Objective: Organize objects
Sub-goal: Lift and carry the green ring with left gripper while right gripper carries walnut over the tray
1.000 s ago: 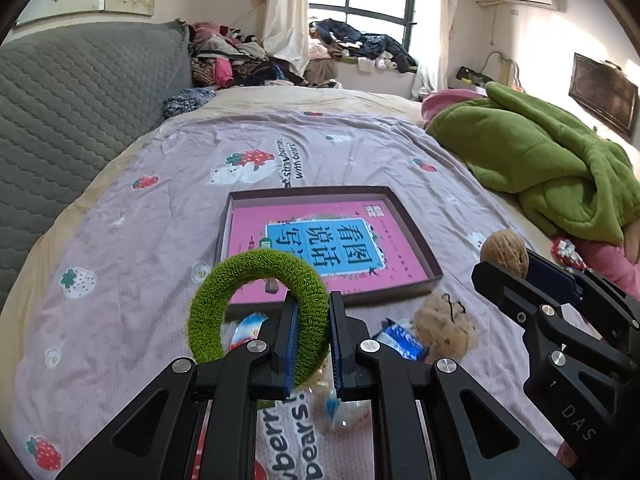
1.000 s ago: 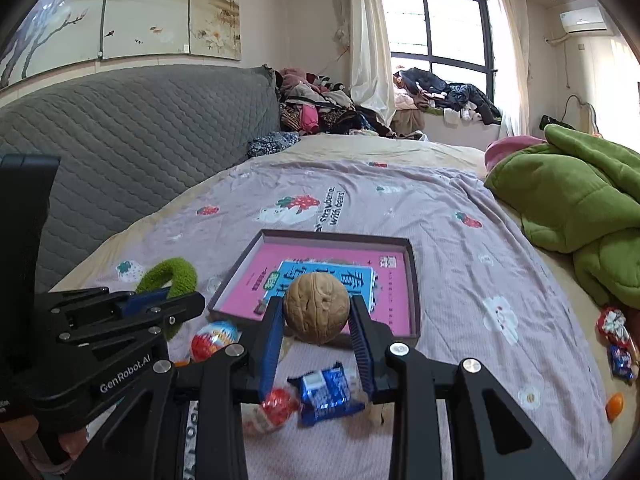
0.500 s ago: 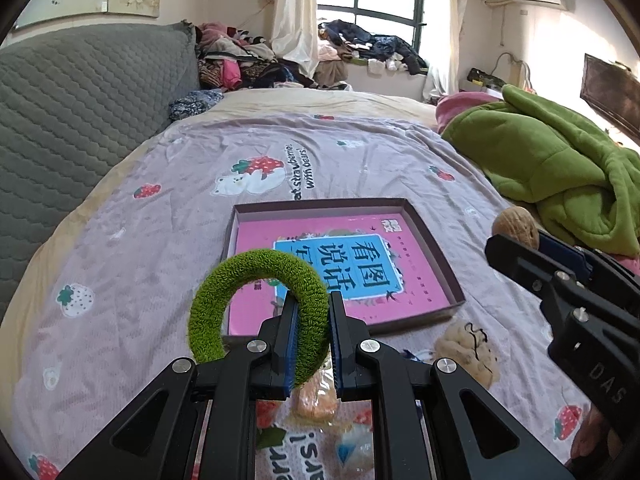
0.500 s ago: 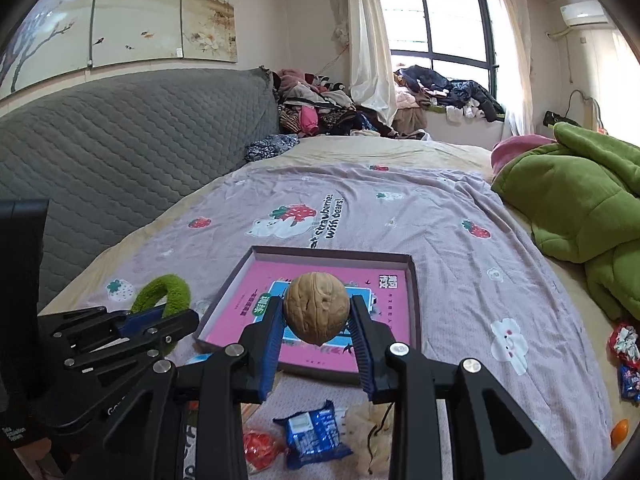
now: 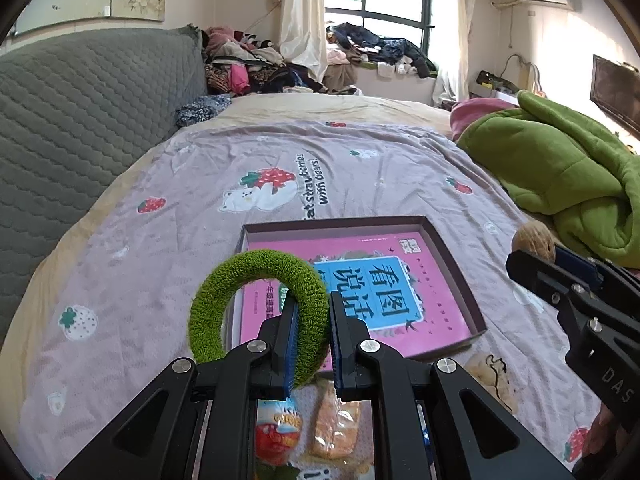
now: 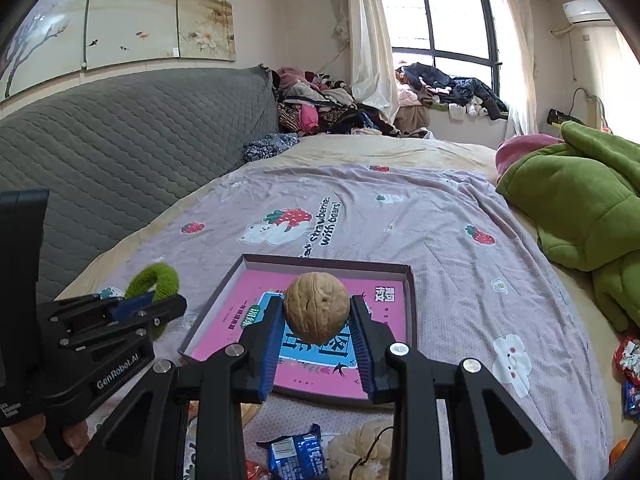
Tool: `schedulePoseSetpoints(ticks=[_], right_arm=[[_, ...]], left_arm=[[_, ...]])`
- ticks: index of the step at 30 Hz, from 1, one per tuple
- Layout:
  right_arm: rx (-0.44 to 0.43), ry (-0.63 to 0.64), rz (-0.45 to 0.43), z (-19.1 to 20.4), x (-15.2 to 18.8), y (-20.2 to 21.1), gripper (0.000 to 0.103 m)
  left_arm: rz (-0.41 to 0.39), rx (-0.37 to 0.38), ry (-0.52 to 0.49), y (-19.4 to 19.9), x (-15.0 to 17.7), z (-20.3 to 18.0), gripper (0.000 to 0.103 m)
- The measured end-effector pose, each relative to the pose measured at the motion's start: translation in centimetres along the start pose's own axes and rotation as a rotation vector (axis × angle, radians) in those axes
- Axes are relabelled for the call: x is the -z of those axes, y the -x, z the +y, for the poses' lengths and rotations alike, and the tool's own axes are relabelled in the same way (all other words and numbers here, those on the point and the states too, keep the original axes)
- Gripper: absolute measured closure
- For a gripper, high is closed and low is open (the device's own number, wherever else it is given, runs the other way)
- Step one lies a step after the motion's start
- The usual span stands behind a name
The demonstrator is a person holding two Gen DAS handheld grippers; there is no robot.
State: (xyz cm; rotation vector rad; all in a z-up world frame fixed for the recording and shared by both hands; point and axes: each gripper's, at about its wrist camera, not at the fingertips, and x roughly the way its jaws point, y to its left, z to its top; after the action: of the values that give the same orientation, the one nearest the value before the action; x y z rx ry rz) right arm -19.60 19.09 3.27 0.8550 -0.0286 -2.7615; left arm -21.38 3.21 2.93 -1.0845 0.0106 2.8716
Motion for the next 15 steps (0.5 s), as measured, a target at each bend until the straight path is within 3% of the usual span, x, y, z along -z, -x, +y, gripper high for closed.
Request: schedulePoseSetpoints(ticks=[15], right_arm=[[0.006, 0.001, 0.109, -1.2, 1.2, -6.9, 0.070]], left_arm=[[0.102, -0.008, -0.036, -6.2, -0.1, 0.2, 0.089]])
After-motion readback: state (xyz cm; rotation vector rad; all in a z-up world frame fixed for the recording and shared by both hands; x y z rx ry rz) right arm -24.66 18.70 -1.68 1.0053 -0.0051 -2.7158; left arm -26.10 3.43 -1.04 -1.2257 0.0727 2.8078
